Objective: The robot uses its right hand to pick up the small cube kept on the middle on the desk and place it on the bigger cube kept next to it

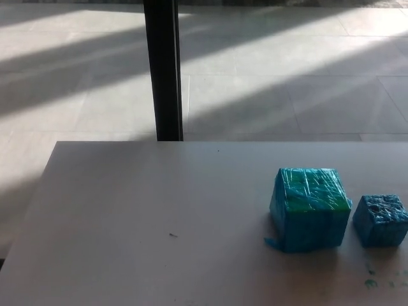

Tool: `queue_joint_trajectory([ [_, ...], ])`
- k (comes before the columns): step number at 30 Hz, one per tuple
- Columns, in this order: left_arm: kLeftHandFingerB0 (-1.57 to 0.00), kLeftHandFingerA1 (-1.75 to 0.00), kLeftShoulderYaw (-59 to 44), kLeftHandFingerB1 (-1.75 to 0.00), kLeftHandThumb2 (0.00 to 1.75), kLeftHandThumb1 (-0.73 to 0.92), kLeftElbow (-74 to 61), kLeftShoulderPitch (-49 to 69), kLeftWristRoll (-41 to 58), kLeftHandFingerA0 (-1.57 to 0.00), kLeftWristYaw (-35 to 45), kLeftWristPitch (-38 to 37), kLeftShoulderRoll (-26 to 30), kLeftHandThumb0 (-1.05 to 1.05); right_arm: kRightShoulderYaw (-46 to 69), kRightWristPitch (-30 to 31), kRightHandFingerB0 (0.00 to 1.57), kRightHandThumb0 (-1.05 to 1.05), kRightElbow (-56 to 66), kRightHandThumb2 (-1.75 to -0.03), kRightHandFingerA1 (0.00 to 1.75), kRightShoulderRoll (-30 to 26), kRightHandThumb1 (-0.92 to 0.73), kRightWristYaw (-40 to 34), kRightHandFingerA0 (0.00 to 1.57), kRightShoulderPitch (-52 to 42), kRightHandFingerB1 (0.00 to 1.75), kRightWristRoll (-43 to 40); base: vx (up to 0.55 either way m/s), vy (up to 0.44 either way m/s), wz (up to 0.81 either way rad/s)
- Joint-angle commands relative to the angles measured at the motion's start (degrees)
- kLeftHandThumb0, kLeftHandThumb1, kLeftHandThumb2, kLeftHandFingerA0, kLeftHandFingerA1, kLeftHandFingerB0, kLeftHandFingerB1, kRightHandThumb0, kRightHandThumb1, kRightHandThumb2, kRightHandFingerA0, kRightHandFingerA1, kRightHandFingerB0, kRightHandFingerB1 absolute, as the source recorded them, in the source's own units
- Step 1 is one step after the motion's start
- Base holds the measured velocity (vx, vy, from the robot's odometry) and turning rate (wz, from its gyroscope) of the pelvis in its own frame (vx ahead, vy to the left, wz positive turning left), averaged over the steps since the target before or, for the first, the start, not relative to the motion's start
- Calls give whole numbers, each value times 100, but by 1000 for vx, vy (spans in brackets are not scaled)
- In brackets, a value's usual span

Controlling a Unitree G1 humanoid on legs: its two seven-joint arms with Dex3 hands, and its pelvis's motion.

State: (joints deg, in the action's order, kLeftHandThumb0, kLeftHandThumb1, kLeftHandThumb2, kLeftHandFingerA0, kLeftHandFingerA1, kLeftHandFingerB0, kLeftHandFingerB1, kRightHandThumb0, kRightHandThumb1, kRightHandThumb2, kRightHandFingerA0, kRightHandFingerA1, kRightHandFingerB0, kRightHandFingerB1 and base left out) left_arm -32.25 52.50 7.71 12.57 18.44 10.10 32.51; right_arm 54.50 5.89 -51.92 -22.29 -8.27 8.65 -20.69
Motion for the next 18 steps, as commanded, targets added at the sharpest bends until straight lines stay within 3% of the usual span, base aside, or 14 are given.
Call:
queue_joint_trajectory([
  [1, -33, -49, -57, -39, 70, 92, 104, -38, 186, -35, 64, 156, 112, -89, 284, 301, 18, -59, 652, -60, 141, -461, -68, -628, 43, 490, 93, -547, 0, 0, 0],
  [3, -33, -48, -2, -38, 72, 92, 121, -37, 137, -37, 83, 145, 143, -88, 196, 358, 17, -63, 1035, -60, 131, -608, -71, -561, 33, 718, 94, -552, 0, 0, 0],
  [4, -22, -56, 29, -48, 120, 79, 99, -24, 112, -28, 79, 121, 147, -88, 238, 440, 18, -64, 1280, -59, 124, -657, -66, -584, 35, 887, 92, -680, 0, 0, 0],
  [5, -31, -47, 30, -39, 76, 91, 110, -28, 118, -30, 78, 113, 148, -92, 261, 475, 19, -62, 1461, -59, 112, -654, -65, -531, 33, 957, 82, -778, 0, 0, 0],
  [6, -24, -57, 12, -48, 119, 79, 89, -25, 141, -28, 61, 147, 145, -88, 160, 493, 25, -63, 1663, -60, 115, -718, -68, -377, 37, 1084, 70, -796, 0, 0, 0],
  [8, -21, -58, 9, -47, 119, 78, -23, 18, 166, -32, 41, 224, 138, -86, -69, 675, 40, -68, 2039, -60, 113, -842, -57, -471, 55, 1434, 64, -737, 0, 0, 0],
  [9, -21, -58, 21, -47, 119, 78, -1, 15, 160, -33, 68, 188, 147, -87, -218, 704, 39, -72, 2238, -59, 109, -864, -61, -369, 42, 1504, 68, -702, 0, 0, 0],
  [11, -21, -58, 27, -47, 119, 78, 30, -5, 163, -33, 60, 190, 160, -87, -333, 727, 39, -72, 2453, -59, 109, -853, -61, -245, 42, 1483, 68, -721, 0, 0, 0],
  [12, -33, -47, 10, -38, 72, 92, 83, -37, 181, -37, 31, 174, 152, -89, -464, 872, 42, -75, 2672, -59, 106, -874, -61, -259, 44, 1501, 70, -696, 0, 0, 0],
  [13, -32, -48, 19, -38, 72, 92, 56, -8, 185, -38, 63, 168, 164, -89, -990, 982, 32, -70, 3193, -92, 86, -933, -51, -55, 44, 1613, 61, -505, 0, 0, 0],
  [14, -32, -49, 33, -38, 73, 92, 26, 10, 178, -38, 74, 164, 167, -89, -1114, 1011, 32, -63, 3331, -61, 93, -933, -70, -24, 33, 1629, 50, -483, 0, 0, 0],
  [16, -33, -48, 66, -38, 73, 92, -11, 17, 154, -38, 50, 164, 169, -89, -1332, 1090, 29, -57, 3638, -62, 91, -909, -73, 40, 26, 1656, 45, -544, 0, 0, 0],
  [17, -30, -51, 55, -40, 80, 83, -7, 15, 172, -37, 65, 175, 177, -94, -1412, 1171, 29, -52, 3778, -61, 83, -874, -73, 28, 24, 1699, 38, -598, 0, 0, 0],
  [18, -29, -51, 31, -41, 82, 82, -47, 28, 214, -37, 85, 249, 176, -95, -1496, 1170, 27, -47, 3820, -62, 89, -852, -77, 123, 21, 1784, 37, -674, 0, 0, 0],
])
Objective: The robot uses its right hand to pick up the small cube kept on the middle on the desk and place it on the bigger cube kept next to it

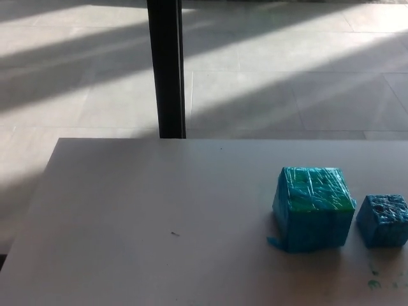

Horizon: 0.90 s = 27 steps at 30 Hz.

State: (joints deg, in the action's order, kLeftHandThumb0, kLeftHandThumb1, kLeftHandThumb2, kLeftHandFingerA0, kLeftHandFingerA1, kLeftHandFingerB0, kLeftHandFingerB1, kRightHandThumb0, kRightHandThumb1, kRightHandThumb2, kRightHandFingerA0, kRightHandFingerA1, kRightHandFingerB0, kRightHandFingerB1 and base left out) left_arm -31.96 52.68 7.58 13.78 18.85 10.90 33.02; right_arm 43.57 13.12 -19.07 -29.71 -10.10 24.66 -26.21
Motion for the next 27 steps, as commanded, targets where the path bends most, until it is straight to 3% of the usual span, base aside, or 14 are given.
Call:
queue_joint_trajectory([
  [1, -32, -49, -20, -38, 72, 92, -51, 30, 120, -39, 41, 184, 122, -89, -491, 516, 27, -45, 602, -62, 90, -125, -79, 361, 23, 207, 35, -135, 0, 0, 0],
  [2, -32, -48, 0, -38, 74, 92, -47, 26, 96, -37, 18, 163, 121, -89, -693, 627, 25, -46, 671, -64, 68, -140, -79, 492, 24, 278, 35, -127, 0, 0, 0],
  [5, -31, -49, -11, -38, 73, 92, -15, 9, 124, -38, 41, 153, 127, -89, -1046, 714, 26, -46, 713, -63, 62, -154, -78, 640, 28, 350, 36, -29, 0, 0, 0],
  [13, -32, -49, 19, -38, 73, 92, 17, 12, 134, -38, 55, 149, 167, -90, -1898, 709, 41, -40, 296, -59, 66, 29, -68, 861, 43, 636, 41, 239, 0, 0, 0],
  [14, -33, -49, -25, -39, 71, 92, -1, 3, 182, -39, 7, 208, 148, -90, -2246, 609, 39, -49, 129, -86, 70, -4, -53, 933, 49, 709, 54, 552, 0, 0, 0],
  [15, -29, -52, 14, -41, 80, 83, -32, 29, 148, -36, 29, 175, 154, -94, -2418, 535, 45, -45, 94, -84, 74, 43, -51, 977, 55, 748, 56, 642, 0, 0, 0],
  [16, -30, -52, 33, -41, 80, 83, -53, 43, 131, -36, 35, 158, 155, -94, -2564, 548, 56, -41, 102, -58, 75, 60, -63, 998, 58, 776, 44, 703, 0, 0, 0],
  [19, -33, -50, 36, -39, 73, 92, -88, 65, 138, -38, 11, 184, 138, -89, -2813, 392, 58, -39, 40, -57, 82, 17, -61, 1206, 55, 780, 46, 818, 0, 0, 0],
  [21, -28, -53, 49, -41, 83, 83, -113, 92, 133, -37, 46, 179, 143, -94, -3047, 335, 57, -39, -39, -57, 81, -18, -59, 1301, 53, 837, 44, 985, 0, 0, 0],
  [22, -30, -50, 20, -39, 71, 92, -54, 62, 166, -38, 55, 188, 144, -88, -3163, 350, 53, -40, -63, -57, 90, -51, -58, 1330, 51, 873, 42, 1078, 0, 0, 0],
  [23, -27, -53, -28, -42, 85, 79, 44, 9, 222, -37, 73, 215, 149, -95, -3340, 367, 49, -39, -96, -57, 89, -101, -58, 1406, 52, 929, 42, 1205, 0, 0, 0],
  [25, -31, -49, -28, -38, 71, 92, 123, -18, 219, -40, 89, 190, 162, -89, -3442, 395, 47, -40, -130, -57, 88, -133, -57, 1507, 53, 982, 41, 1246, 0, 0, 0],
  [26, -32, -49, -6, -38, 70, 92, 26, 23, 195, -40, 49, 208, 153, -91, -3488, 362, 37, -46, -216, -78, 79, -152, -45, 1630, 53, 1027, 51, 1255, 0, 0, 0],
  [27, -33, -50, 38, -39, 72, 92, -87, 84, 155, -39, 62, 191, 155, -90, -3562, 432, 34, -52, -229, -78, 70, -214, -45, 1743, 47, 1051, 48, 1292, 0, 0, 0],
])
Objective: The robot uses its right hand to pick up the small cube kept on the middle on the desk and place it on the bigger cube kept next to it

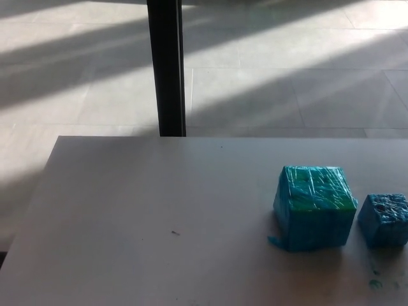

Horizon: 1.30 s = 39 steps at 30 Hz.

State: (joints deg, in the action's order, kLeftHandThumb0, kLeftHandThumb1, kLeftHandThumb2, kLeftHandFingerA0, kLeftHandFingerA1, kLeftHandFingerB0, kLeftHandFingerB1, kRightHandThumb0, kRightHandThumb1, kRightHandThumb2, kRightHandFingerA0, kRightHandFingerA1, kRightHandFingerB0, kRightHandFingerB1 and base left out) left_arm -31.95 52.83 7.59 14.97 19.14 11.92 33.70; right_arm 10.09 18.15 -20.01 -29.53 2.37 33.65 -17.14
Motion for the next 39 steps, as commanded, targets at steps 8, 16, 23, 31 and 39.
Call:
queue_joint_trajectory([
  [8, -32, -48, 32, -38, 73, 92, -48, 48, 30, -37, -24, 96, 82, -87, -1658, -127, 3, -81, -298, -77, 0, -1160, -45, 1676, 0, 359, 5, 1510, 0, 0, 0],
  [16, -29, -52, 14, -41, 79, 83, -182, 100, 65, -36, 11, 126, 54, -92, -2504, -394, 0, -91, -964, -87, 16, -1315, -52, 1724, 0, 712, 0, 2122, 0, 0, 0],
  [23, -30, -49, 46, -39, 70, 92, -269, 141, 40, -33, 52, 90, 44, -87, -3029, -675, 0, -92, -1844, -88, 9, -1089, -53, 1550, 0, 1136, 0, 2563, 0, 0, 0],
  [31, -22, -57, 109, -48, 120, 79, -258, 109, -35, -29, -34, 58, 25, -87, -3274, -1023, 0, -92, -3092, -86, 6, -578, -54, 1264, 0, 1508, 0, 2838, 0, 0, 0],
  [39, -32, -48, 68, -39, 72, 92, -262, 144, 43, -36, -56, 64, -23, -87, -3265, -1252, 7, -89, -3881, -83, 1, -186, -52, 1197, 0, 1556, 0, 3109, 0, 0, 0],
])
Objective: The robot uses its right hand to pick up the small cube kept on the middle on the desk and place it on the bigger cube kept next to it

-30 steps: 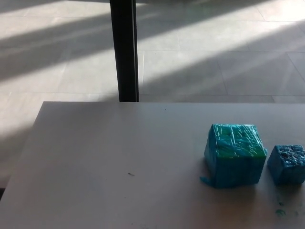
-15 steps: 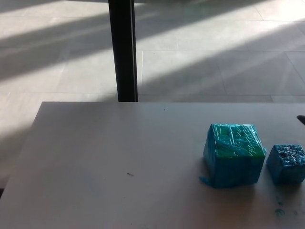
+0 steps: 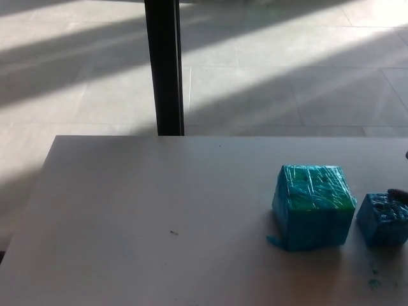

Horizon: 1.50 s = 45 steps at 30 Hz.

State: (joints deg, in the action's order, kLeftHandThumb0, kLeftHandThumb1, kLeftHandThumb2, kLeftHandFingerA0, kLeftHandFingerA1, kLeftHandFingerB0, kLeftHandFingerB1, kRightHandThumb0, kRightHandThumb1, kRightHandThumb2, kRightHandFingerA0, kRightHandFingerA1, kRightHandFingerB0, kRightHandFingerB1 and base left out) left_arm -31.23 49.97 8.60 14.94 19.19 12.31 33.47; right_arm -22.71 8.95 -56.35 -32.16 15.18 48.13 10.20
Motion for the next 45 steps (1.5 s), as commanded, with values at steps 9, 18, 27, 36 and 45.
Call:
queue_joint_trajectory([
  [9, -21, -58, 22, -47, 119, 78, 100, -14, 24, -31, -41, -3, 36, -87, 61, -594, 2, -86, -414, -80, 0, 199, -51, 34, 0, 94, 0, 561, 0, 0, 0],
  [18, -30, -48, -7, -38, 75, 92, 85, -27, 69, -31, -44, 68, 51, -90, 55, -912, 5, -81, -292, -79, 2, 268, -48, -47, 0, -134, 6, 822, 0, 0, 0],
  [27, -32, -49, 15, -39, 73, 92, 63, -44, 52, -36, -34, 68, 73, -88, -102, -870, 0, -78, 15, -81, 7, 334, -45, 126, 0, -221, 12, 1140, 0, 0, 0],
  [36, -31, -49, -9, -38, 72, 92, 78, -71, 92, -36, 19, 109, 119, -90, -453, -692, 0, -76, -118, -82, 11, 356, -44, 624, 0, -260, 10, 1444, 0, 0, 0],
  [45, -30, -52, 54, -41, 79, 83, 261, -160, 29, -36, 18, 3, 181, -93, -1060, -665, 0, -69, -379, -81, 33, 390, -40, 1284, 6, -56, 12, 1866, 0, 0, 0],
])
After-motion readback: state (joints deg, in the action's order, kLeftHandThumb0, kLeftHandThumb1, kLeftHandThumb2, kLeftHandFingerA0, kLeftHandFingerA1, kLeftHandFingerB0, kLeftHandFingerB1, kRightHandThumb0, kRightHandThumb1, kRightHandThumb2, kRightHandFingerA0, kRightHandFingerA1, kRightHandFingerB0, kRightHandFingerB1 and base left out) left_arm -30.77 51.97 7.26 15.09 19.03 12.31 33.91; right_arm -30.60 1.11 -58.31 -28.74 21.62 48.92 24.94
